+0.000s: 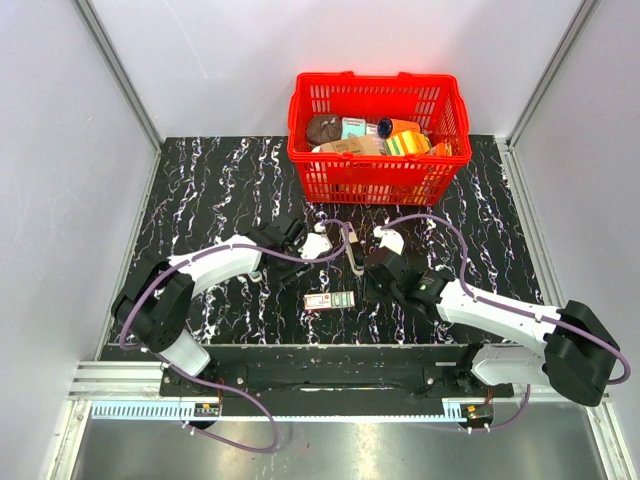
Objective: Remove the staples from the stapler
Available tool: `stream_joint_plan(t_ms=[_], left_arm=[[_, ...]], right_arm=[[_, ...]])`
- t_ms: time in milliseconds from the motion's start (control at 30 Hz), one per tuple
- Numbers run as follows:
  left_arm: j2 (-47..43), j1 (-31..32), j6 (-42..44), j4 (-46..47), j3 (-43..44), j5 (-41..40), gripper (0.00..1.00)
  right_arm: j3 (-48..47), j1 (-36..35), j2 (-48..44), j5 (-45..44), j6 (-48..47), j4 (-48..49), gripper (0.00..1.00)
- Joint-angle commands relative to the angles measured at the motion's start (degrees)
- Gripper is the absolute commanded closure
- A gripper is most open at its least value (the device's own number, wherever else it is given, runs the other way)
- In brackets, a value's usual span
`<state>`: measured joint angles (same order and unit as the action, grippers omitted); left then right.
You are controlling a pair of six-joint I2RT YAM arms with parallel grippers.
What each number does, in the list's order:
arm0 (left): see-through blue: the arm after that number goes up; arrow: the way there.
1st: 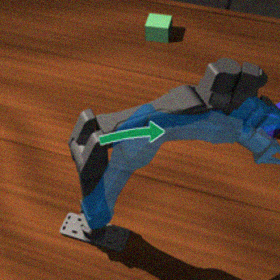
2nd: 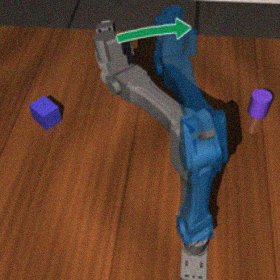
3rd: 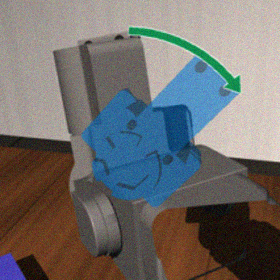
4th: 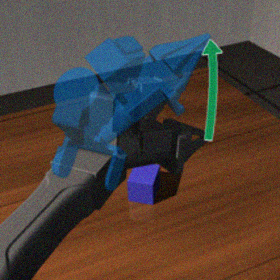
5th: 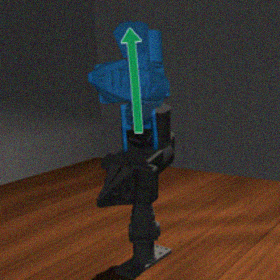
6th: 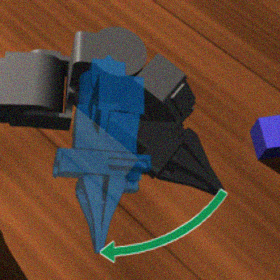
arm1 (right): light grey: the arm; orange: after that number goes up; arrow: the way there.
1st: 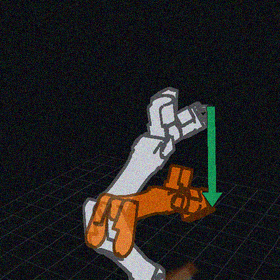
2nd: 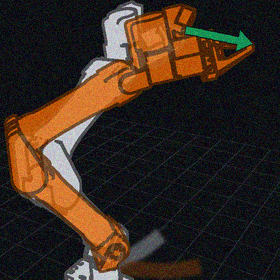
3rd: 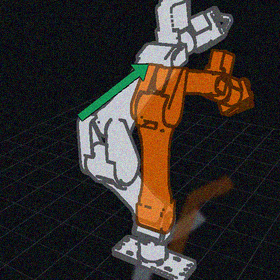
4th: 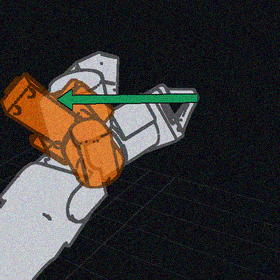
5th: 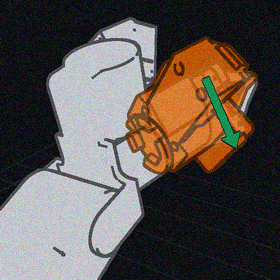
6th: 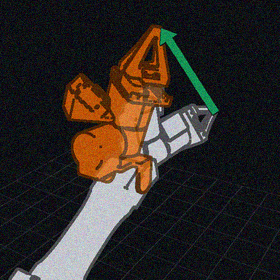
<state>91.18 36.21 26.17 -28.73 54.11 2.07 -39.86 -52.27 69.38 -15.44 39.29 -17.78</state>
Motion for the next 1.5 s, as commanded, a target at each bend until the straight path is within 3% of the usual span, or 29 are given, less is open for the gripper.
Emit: stream_joint_plan(t_ms=[0, 267, 1167, 1467], left_arm=[[-2.49, 0.62, -1.39, -1.33, 2.05, 1.54, 0.51], [-1.18, 1.15, 3.00, -3.96, 2.59, 5.93, 0.51], [5.86, 1.50, 6.52, -0.36, 3.29, 2.68, 0.51], [5.24, 1.59, 6.52, -0.36, 1.70, 2.24, 0.58]], right_arm=[[0.04, 0.59, -1.45, -0.20, 0.18, 1.87, 0.71], [0.48, 0.59, -2.06, -0.12, 0.18, 1.96, 0.70], [0.57, 0.85, -1.80, 0.41, -0.09, 2.40, 0.70], [0.57, 0.94, -1.88, 0.59, -0.09, 2.49, 0.71]])
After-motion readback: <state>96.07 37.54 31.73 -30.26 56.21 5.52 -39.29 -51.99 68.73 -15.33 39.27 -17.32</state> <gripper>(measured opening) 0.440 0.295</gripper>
